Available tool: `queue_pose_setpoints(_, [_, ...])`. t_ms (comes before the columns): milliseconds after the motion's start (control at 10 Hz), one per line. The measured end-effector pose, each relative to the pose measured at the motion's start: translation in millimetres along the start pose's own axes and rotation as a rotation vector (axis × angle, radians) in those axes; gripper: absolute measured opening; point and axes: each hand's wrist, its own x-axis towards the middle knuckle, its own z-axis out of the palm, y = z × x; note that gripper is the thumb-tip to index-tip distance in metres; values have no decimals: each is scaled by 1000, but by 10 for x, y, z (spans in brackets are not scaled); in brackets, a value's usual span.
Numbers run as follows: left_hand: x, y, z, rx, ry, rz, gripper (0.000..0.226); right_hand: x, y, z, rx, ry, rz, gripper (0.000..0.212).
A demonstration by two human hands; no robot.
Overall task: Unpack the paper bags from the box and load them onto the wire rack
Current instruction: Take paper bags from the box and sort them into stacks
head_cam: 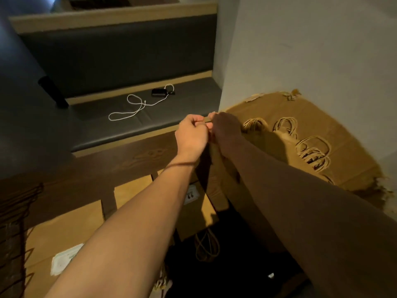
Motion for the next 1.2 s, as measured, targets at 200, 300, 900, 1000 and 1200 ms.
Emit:
queue_pose_setpoints(200, [-255,266,656,148,-246,98,28,130,585,-761,129,123,243,30])
queue_pose_setpoints(300, [-281,151,1035,293,-349,-71,32,120,1084,-1031,282,145,504,38])
queue_pose_setpoints(900, [-275,-403,1688,368,-455,-449,17,46,2060,-1057,367,33,755,30])
queue_pose_setpoints(1000, [-240,-397,1658,270,-388,-401,29,29,2019,-1133,460,68,677,46])
queue_pose_setpoints(1200, [-301,112,1536,-174,-471,-224,15,25,1594,-1394,689,218,436,49])
